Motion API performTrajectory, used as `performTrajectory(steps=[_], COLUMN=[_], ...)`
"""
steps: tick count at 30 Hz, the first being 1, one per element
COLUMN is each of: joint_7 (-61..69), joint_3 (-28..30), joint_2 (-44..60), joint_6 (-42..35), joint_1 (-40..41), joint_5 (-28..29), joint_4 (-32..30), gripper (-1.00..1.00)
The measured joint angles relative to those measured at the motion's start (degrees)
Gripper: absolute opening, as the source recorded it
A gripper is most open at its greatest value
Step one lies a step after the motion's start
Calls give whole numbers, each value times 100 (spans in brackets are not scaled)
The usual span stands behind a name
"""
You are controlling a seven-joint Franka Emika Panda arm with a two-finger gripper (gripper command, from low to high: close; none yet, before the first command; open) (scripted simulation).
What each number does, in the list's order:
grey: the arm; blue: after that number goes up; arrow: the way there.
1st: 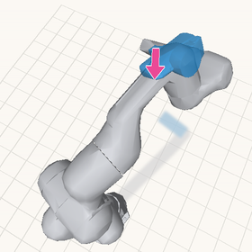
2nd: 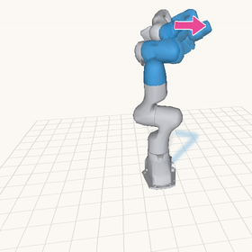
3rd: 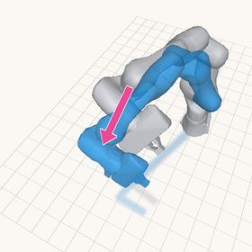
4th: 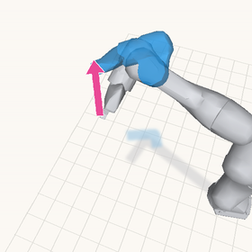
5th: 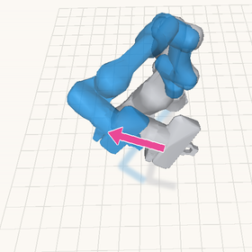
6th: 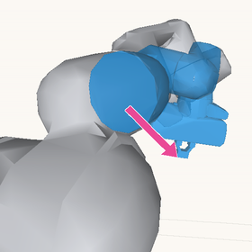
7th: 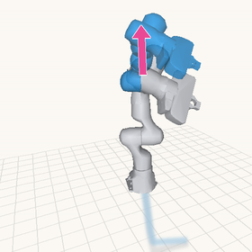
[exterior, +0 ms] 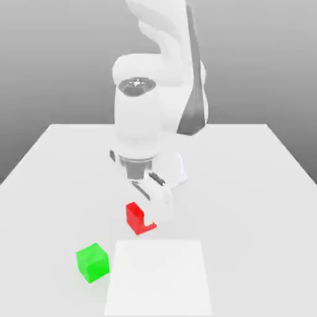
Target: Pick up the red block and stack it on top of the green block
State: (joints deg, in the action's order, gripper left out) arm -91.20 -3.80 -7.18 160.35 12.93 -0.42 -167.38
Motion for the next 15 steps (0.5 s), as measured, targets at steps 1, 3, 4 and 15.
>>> performTrajectory(steps=[1, 3, 4, 15], joint_7=[148, 473, 645, 2160], joint_3=[62, 188, 252, 568], joint_2=[26, 88, 122, 1121], joint_6=[-78, -229, -301, -142], joint_1=[49, 134, 172, 541], joint_5=[55, 132, 157, 14], joint_4=[103, 315, 422, 1253], gripper=[-100, -100, -100, -100])
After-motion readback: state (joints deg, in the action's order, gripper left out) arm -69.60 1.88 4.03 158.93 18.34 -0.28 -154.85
